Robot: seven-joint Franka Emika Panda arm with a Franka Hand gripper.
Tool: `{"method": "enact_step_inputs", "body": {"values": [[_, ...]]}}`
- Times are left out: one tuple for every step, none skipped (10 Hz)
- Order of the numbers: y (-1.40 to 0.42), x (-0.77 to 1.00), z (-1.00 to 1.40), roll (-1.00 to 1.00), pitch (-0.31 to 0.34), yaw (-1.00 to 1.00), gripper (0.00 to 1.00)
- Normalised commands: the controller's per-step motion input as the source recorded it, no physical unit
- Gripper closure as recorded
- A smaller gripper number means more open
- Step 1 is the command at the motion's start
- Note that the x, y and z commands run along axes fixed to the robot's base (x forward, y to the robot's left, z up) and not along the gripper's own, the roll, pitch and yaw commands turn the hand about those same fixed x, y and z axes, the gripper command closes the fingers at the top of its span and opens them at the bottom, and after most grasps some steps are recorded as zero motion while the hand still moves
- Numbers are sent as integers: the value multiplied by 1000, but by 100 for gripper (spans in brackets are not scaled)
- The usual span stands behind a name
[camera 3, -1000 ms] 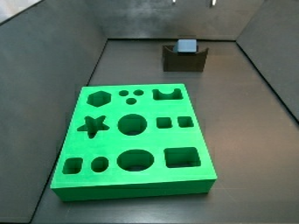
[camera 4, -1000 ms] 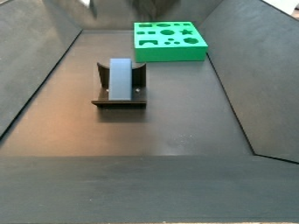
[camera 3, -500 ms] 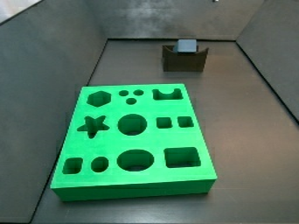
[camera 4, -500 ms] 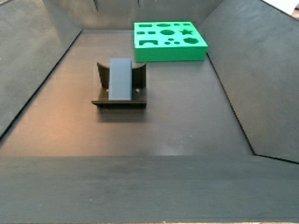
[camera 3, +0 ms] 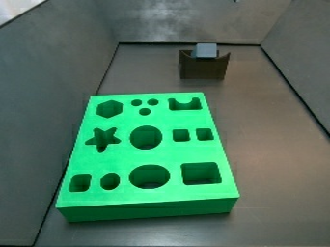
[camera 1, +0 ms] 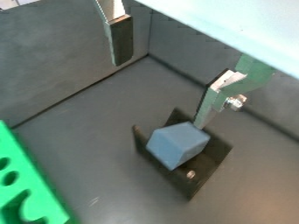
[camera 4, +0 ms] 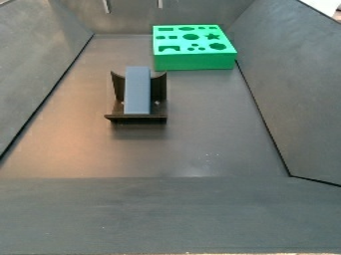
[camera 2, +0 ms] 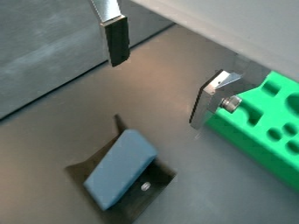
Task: Pick up the rectangle object. Move up. Place the rectangle object on the fixture. Regrasp the rectangle object. Move to above the board. Insert the rectangle object.
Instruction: Regrasp the rectangle object.
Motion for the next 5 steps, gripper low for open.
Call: {"method": "enact_step_inputs", "body": {"values": [[-18, 6, 8, 1000, 53, 44, 0], [-22, 21, 0, 1000, 60, 47, 0], [-23, 35, -8, 1000, 67, 51, 0], [-24, 49, -13, 1000, 75, 54, 0], [-26, 67, -16, 1000, 90, 60, 0]]}}
